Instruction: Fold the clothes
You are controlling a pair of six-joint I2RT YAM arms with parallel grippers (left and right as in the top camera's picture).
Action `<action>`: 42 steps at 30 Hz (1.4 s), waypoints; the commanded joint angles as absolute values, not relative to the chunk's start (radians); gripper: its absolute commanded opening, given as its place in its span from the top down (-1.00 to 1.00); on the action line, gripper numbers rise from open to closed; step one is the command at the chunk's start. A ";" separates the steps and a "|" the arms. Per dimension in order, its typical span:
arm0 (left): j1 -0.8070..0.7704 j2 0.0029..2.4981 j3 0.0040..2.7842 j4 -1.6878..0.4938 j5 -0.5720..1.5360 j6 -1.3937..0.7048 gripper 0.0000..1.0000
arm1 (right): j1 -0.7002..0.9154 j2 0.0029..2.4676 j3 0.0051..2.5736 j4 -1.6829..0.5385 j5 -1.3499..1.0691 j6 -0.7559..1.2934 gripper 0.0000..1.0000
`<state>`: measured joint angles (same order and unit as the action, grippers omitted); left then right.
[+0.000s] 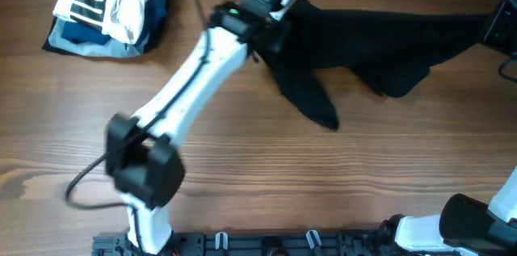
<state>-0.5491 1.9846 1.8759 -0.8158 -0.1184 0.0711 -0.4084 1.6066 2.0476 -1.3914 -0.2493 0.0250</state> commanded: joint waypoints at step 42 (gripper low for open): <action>-0.480 2.206 1.879 -0.958 0.123 0.206 -0.25 | -0.520 1.614 2.053 -1.425 -0.257 0.025 0.91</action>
<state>-0.4461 2.3119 1.8816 -0.9932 0.0189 0.1291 -0.5201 1.6184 2.0354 -1.4322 -0.2680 0.0284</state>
